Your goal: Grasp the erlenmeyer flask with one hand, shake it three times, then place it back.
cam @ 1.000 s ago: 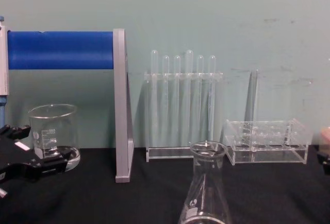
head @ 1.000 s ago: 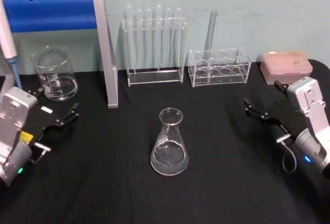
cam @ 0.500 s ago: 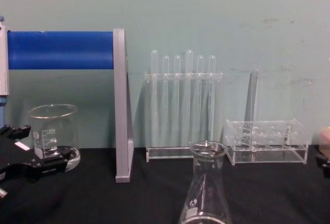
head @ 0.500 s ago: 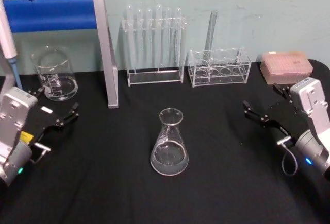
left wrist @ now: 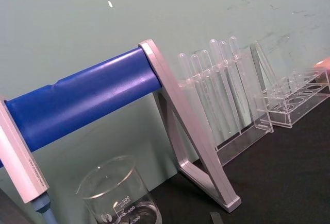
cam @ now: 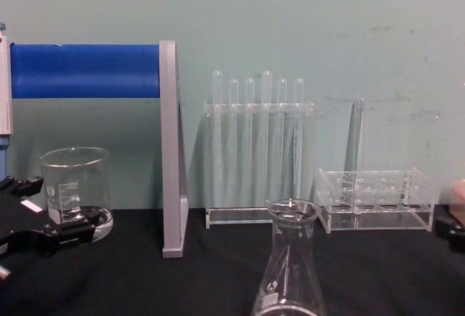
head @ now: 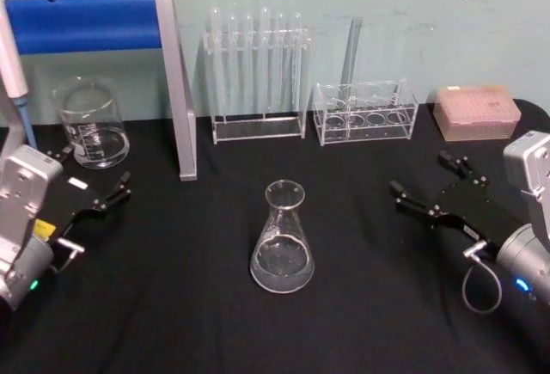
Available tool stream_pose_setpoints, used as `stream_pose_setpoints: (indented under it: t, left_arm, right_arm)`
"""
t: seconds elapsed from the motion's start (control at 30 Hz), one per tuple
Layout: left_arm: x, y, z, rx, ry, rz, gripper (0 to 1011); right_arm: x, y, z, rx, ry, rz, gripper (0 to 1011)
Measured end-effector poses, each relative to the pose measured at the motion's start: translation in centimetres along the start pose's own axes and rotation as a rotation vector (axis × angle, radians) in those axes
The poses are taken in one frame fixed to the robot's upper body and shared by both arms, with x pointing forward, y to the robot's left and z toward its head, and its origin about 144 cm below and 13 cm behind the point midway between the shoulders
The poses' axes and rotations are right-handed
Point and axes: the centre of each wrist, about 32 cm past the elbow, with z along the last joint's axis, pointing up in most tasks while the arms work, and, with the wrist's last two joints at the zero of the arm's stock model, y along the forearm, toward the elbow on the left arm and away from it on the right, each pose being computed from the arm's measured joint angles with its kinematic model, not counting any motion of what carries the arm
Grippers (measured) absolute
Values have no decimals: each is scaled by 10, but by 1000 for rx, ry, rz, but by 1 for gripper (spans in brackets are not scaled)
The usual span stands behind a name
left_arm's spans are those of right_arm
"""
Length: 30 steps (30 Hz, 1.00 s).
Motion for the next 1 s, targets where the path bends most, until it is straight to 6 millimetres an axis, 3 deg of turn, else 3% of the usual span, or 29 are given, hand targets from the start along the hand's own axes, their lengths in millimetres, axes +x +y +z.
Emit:
stream_pose_setpoints:
  t: [0.43,1.0]
  left_arm:
    - [0,0,0,0,0,0,1001]
    - [0,0,0,0,0,0,1001]
  right_arm:
    - [-16,-5,4,-15,101,163,1000]
    - [-37,6,8,26,78,357,1000]
